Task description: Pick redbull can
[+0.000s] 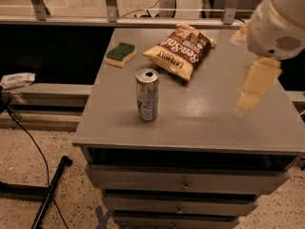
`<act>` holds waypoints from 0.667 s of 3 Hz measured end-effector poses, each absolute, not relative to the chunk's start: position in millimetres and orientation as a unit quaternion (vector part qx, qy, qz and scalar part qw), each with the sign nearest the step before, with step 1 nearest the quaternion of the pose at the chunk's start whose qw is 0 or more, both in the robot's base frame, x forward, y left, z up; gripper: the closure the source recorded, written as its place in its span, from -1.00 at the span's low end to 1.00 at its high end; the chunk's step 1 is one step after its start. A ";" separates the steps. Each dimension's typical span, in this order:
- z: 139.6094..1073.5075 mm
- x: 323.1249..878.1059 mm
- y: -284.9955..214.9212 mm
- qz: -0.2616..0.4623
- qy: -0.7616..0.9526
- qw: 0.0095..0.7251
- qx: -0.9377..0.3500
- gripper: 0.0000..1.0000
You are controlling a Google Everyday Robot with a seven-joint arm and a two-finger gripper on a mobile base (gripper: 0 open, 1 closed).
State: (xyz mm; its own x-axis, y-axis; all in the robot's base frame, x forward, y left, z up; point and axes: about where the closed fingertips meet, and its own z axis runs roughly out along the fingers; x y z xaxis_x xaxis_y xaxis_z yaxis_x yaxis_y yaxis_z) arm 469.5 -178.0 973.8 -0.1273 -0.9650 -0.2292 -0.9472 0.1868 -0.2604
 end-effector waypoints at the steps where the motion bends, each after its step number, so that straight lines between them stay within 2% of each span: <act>1: 976.0 522.8 -82.4 0.006 0.684 0.209 -0.699 -1.00; 2: 979.0 548.3 -23.8 0.023 0.644 0.225 -0.731 -1.00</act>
Offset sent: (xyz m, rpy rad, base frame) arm 0.1066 0.2135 0.0068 0.1331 -0.0519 0.4102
